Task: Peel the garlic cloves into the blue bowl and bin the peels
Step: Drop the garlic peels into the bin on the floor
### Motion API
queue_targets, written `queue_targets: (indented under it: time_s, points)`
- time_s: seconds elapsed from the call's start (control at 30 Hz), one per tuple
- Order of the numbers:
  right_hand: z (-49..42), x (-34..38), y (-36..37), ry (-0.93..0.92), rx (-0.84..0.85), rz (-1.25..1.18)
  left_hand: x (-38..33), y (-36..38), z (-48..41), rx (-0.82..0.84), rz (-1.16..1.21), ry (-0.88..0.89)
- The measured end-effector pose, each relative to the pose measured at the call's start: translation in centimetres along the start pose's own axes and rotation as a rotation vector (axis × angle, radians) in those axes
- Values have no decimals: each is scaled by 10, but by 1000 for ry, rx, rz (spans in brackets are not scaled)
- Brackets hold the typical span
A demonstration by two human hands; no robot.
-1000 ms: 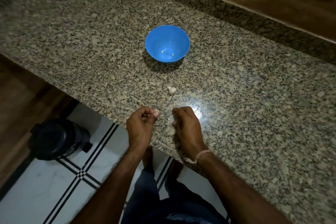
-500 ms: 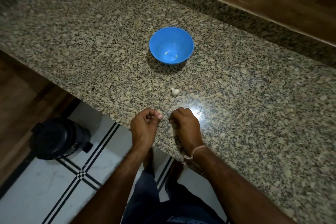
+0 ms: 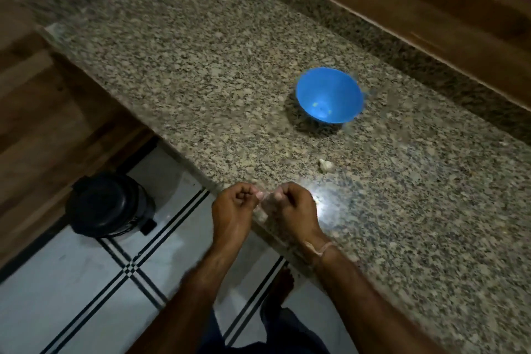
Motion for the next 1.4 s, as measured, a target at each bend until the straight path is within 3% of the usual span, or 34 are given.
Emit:
queue_targets:
  time_s: [0.1,0.23,0.5,0.67,0.97,1.13,1.3,1.4]
  points:
    - [-8,9,83,118,158,-240,19,-63,-8,-86,55,-36]
    - [-10,39,193,165,309,-327,60,-174,-17,-215,118,-42]
    - [15,75,394,259,500,-316,148,-388,3,-443,153,-111]
    - [21,84,475,307,564,-201,195,-463,9,-528,145,-203]
    - [-30,49,585,489,587,-87,272,-512,-40,-565,156,-412]
    - [-80,-21,644,607,624,12,368,-498,-103,-515,334,-581]
    - [-147,-115,703,730,482,32,491,-457,-169,-612,668,-853]
    - [-187,-162,741,770,443,38,561,-436,-206,-652,685,-975]
Point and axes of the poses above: each hand's wrist, its own z-axis away from the middle knuckle, its own y-axis out of the palm, x = y × z, the point moved 10 cm from there along -z, towards the middle knuckle, and after that the axes turned 3 degrees about x, right-handed, at the moved point
